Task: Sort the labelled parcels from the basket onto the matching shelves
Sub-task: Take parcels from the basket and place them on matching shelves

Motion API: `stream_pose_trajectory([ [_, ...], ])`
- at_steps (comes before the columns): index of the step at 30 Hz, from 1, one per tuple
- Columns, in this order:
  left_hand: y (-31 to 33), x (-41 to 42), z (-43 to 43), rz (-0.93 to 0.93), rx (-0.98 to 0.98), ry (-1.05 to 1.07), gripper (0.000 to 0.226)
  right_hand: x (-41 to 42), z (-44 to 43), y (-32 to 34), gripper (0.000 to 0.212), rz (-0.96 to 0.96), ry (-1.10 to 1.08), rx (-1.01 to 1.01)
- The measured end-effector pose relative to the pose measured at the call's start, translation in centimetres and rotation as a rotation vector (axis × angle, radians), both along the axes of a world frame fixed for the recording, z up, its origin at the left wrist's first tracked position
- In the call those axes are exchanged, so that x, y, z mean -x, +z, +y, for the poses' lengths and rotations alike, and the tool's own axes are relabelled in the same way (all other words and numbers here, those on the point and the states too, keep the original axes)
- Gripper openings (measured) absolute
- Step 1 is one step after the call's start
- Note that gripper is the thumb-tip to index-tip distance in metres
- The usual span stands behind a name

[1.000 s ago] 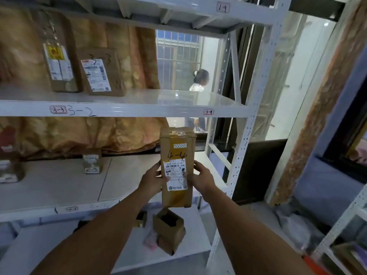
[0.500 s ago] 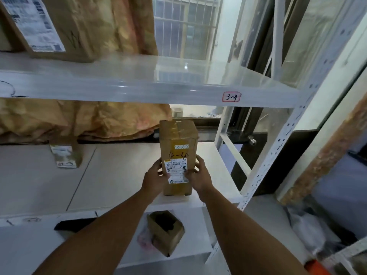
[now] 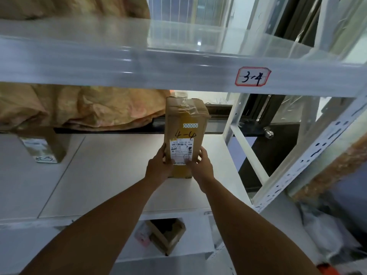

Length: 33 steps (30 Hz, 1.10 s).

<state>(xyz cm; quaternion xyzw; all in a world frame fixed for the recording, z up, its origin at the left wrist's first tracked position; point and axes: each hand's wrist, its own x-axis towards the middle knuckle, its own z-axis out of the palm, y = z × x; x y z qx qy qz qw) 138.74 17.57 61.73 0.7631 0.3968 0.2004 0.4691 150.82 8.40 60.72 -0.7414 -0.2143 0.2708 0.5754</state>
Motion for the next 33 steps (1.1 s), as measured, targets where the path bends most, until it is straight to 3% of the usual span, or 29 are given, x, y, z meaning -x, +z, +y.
stream_pose_trajectory([
  [9, -1.0, -2.7, 2.1, -0.053, 0.049, 0.070, 0.066, -2.5, 2.7, -0.5, 0.073, -0.030, 0.019, 0.025],
  [16, -1.5, -3.4, 3.1, -0.046, 0.039, 0.083, 0.066, -2.5, 3.2, -0.5, 0.058, -0.011, 0.010, 0.027],
  [22, -0.9, -3.3, 2.7, -0.023, 0.064, 0.091, 0.065, -2.8, 3.0, -0.1, 0.065, 0.052, 0.026, 0.059],
  [27, -0.2, -2.1, 1.7, 0.183, 0.050, 0.064, 0.085, -1.6, 1.7, 0.2, 0.067, -0.048, 0.046, 0.259],
  [33, 1.8, 2.4, 0.3, 0.414, -0.184, -0.053, 0.063, 1.6, -1.1, 1.8, 0.044, -0.392, 0.221, 0.604],
])
